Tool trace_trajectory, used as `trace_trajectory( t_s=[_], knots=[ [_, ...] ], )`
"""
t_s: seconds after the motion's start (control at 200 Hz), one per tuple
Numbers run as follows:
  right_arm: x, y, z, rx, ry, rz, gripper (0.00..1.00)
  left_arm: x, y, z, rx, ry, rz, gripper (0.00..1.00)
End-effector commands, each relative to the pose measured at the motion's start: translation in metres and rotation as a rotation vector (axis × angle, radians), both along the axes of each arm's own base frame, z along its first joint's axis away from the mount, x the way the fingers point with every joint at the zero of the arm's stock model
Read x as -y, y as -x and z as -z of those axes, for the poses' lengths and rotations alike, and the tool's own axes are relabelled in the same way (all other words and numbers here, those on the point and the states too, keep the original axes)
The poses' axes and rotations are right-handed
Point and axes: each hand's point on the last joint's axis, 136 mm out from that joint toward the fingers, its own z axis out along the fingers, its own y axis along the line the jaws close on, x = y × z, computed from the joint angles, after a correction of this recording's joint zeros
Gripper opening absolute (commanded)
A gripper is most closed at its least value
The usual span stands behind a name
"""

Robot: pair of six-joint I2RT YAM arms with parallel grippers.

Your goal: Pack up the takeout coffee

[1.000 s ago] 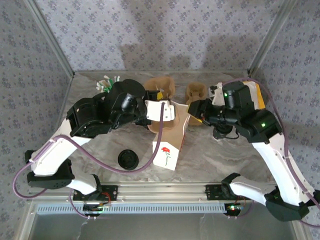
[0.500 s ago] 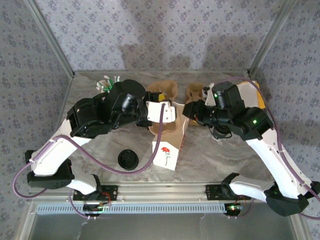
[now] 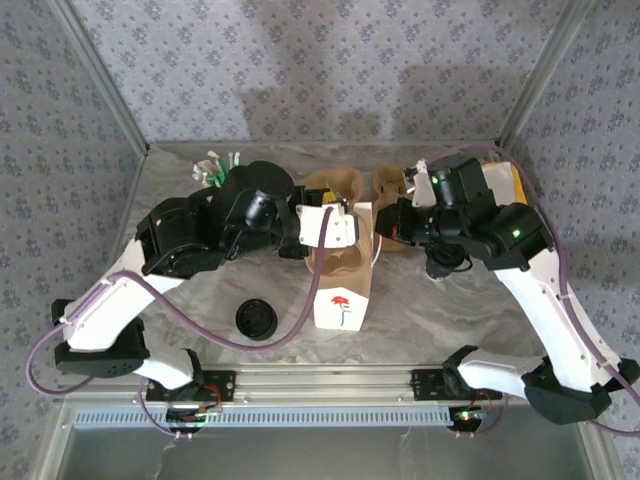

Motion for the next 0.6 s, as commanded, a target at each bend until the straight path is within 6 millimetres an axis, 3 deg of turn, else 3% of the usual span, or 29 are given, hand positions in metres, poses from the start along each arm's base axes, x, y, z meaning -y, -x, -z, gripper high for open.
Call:
trace_trajectory(
  t_s=[0.0, 0.255, 0.35, 0.595],
  knots=[
    [0.004, 0.008, -0.010, 0.056, 0.006, -0.095, 0.02, 0.004, 0.009, -0.018, -0.029, 0.080, 0.022, 0.38],
    [0.008, 0.003, -0.007, 0.012, -0.082, -0.111, 0.02, 0.022, 0.009, -0.022, -0.086, 0.166, 0.025, 0.38],
    [0.010, 0.003, -0.007, 0.009, -0.091, -0.104, 0.02, 0.026, 0.007, -0.014, -0.092, 0.152, 0.016, 0.39],
    [0.013, 0.000, -0.005, 0.006, -0.110, -0.099, 0.03, 0.010, -0.011, -0.011, -0.061, 0.146, -0.117, 0.47]
  ],
)
